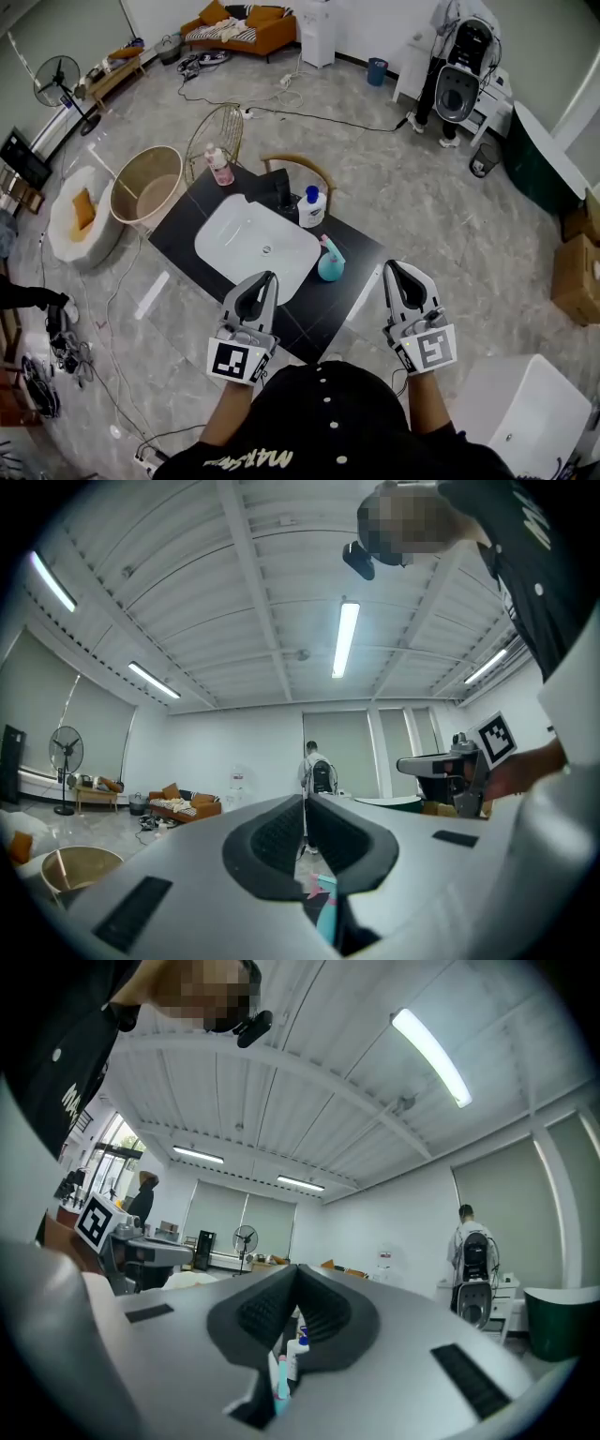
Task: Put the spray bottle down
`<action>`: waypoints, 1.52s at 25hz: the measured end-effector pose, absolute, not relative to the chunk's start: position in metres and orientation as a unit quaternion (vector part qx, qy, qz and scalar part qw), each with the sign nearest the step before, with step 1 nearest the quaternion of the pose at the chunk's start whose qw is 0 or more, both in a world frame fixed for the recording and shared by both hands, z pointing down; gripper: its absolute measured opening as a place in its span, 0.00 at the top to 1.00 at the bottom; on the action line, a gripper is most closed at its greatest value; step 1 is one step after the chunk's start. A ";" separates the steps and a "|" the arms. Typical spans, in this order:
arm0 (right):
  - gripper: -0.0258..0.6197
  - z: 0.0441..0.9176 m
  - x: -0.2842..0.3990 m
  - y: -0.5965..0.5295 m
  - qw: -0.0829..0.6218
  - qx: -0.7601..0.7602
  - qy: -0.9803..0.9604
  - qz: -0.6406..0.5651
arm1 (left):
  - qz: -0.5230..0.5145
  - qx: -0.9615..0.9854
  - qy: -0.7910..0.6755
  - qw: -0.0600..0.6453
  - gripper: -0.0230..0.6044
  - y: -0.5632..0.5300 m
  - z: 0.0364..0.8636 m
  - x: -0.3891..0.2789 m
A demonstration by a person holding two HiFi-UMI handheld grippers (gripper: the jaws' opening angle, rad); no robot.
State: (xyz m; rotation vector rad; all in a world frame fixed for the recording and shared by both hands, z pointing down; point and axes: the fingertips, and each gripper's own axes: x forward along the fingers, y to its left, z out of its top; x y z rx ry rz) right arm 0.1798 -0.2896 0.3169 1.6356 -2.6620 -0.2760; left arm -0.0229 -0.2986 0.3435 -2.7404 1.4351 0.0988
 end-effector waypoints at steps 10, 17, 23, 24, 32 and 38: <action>0.97 0.318 0.192 -0.289 0.011 0.553 -0.828 -0.087 | 0.028 -0.881 0.471 0.035 0.93 -0.295 0.332 -0.029; 0.97 0.324 0.188 -0.295 0.007 0.548 -0.833 -0.081 | 0.015 -0.872 0.489 0.027 0.93 -0.296 0.336 -0.038; 0.97 0.324 0.182 -0.297 0.009 0.537 -0.838 -0.095 | 0.012 -0.871 0.489 0.030 0.93 -0.296 0.336 -0.037; 0.97 0.325 0.182 -0.298 0.008 0.538 -0.838 -0.093 | 0.012 -0.872 0.489 0.030 0.93 -0.296 0.336 -0.036; 0.97 0.329 0.181 -0.301 0.017 0.536 -0.839 -0.091 | 0.011 -0.873 0.487 0.027 0.92 -0.297 0.338 -0.034; 0.97 0.331 0.182 -0.301 0.020 0.534 -0.840 -0.089 | 0.011 -0.873 0.487 0.025 0.93 -0.296 0.339 -0.032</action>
